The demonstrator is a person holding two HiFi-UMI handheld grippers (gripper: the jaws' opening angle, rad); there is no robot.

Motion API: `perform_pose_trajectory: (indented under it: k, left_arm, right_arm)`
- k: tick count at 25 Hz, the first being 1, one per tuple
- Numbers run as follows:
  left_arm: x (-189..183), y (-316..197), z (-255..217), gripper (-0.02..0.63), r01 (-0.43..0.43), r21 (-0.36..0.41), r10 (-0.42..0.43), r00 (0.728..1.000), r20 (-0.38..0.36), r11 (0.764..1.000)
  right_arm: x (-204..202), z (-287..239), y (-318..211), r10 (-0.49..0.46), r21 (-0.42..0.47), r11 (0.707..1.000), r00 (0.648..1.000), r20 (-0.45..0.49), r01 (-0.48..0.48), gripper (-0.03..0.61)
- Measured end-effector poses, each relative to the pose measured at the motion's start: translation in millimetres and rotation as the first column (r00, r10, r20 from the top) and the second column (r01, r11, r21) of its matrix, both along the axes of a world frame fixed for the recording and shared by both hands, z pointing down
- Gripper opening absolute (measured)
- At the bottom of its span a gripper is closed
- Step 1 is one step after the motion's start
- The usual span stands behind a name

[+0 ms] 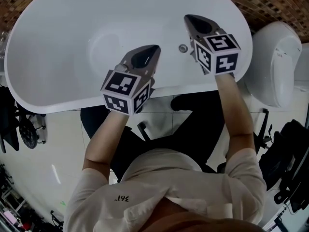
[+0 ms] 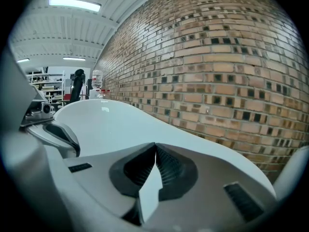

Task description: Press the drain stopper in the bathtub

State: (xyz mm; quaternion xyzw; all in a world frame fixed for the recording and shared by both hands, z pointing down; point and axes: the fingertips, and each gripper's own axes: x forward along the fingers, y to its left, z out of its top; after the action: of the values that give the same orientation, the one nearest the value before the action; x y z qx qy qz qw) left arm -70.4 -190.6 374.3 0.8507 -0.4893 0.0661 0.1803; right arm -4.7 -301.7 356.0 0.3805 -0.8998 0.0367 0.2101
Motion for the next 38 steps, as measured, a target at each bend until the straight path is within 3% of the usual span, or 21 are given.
perform_pose_trajectory:
  k: [15, 38]
  left_arm:
    - [5, -23, 33, 0.009, -0.014, -0.066, 0.014, 1.000, 0.006, 0.998]
    - [-1, -53, 98, 0.009, 0.012, -0.182, 0.000, 0.998, 0.066, 0.983]
  right_arm:
    - [-10, 51, -36, 0.010, -0.074, 0.997, 0.999, -0.033, -0.012, 0.015]
    - [-13, 191, -88, 0.040, -0.232, 0.969, 0.978, -0.205, -0.089, 0.015]
